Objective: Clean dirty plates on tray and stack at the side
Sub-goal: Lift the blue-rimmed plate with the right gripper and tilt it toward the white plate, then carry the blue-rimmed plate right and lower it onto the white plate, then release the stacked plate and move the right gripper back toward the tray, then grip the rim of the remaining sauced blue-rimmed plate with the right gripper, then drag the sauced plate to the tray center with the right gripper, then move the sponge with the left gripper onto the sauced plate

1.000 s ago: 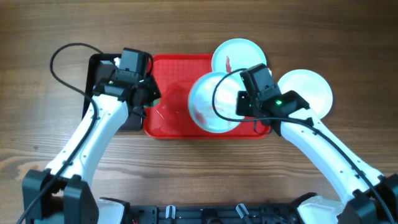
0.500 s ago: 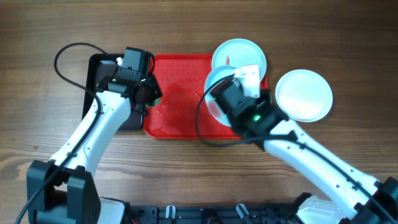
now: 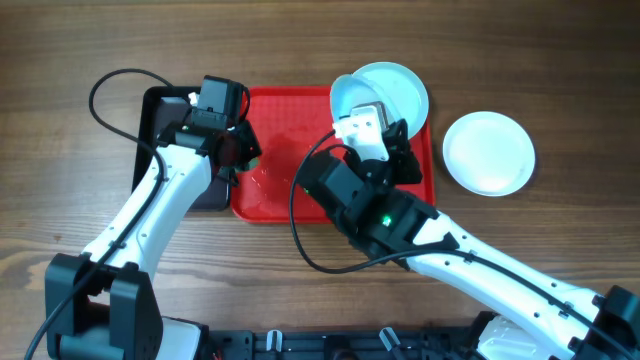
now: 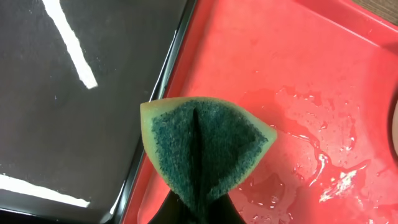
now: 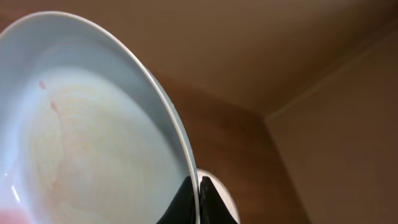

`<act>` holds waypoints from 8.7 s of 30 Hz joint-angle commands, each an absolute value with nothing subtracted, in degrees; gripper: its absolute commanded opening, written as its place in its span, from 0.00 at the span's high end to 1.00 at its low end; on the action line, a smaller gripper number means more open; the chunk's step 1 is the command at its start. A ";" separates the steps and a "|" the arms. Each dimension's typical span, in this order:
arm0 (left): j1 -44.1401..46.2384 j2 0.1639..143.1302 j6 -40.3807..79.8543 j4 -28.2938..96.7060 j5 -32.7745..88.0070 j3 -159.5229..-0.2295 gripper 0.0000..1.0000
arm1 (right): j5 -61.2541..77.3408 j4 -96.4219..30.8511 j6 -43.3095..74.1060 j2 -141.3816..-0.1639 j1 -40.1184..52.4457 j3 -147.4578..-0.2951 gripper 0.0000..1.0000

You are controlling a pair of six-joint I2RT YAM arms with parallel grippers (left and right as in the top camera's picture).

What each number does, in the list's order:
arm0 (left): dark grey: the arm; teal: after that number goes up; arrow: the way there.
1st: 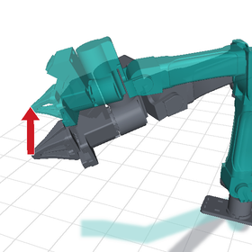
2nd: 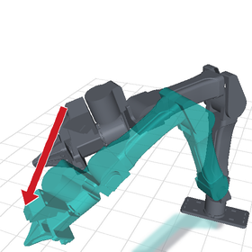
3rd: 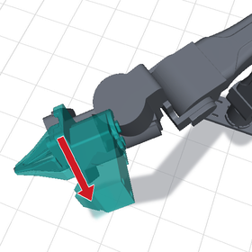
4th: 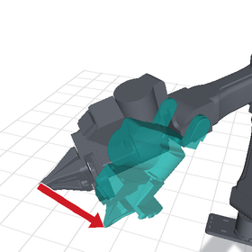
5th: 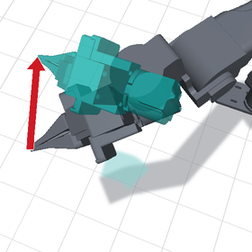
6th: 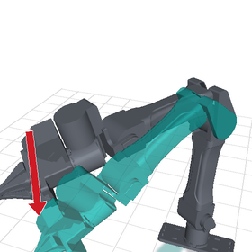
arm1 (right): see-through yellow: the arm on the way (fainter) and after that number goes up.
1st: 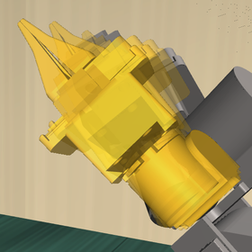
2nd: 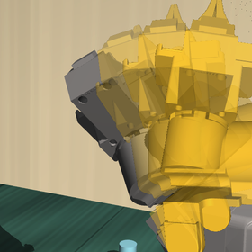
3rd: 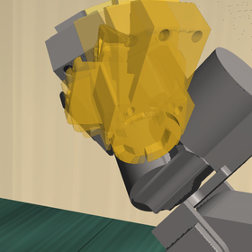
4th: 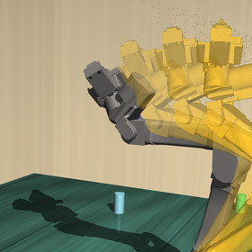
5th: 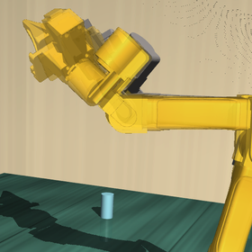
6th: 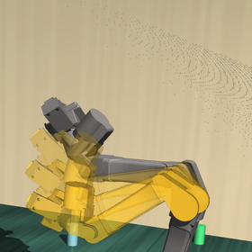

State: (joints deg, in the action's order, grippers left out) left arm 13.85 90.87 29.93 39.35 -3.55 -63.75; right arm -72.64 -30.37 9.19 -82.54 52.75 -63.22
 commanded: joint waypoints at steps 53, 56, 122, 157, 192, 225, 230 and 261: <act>13.65 91.31 30.52 37.63 -3.90 -63.75 0.96 | 9.93 -40.14 28.42 -74.87 17.19 -63.86 0.96; 13.65 91.31 30.52 36.47 -3.90 -63.75 0.96 | 12.05 -40.21 28.25 -74.87 12.38 -63.86 0.95; 13.65 91.31 30.52 37.47 -3.46 -63.75 0.96 | 5.72 -39.16 40.51 -107.68 7.44 -77.17 0.66; 13.65 91.31 30.52 37.47 -3.46 -63.75 0.96 | 16.97 -43.68 15.53 -114.93 16.47 -79.77 0.65; 13.65 91.31 30.52 37.91 -1.98 -63.75 0.96 | 19.35 -37.60 29.85 -123.35 16.64 -82.02 0.96; 13.65 92.77 30.52 34.22 -1.98 -63.75 0.96 | 17.78 -34.54 18.11 -123.33 17.78 -82.02 0.89; 13.72 94.72 30.11 31.79 -0.71 -63.75 0.96 | 19.35 -36.18 18.17 -123.33 17.87 -82.02 0.96; 24.32 113.49 12.93 19.38 15.92 -63.77 0.96 | 22.09 -38.87 18.06 -123.33 18.48 -82.02 0.96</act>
State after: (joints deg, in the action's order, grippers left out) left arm 23.81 110.43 13.93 19.81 9.52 -64.88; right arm 22.09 -38.33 18.72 -121.71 18.04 -82.35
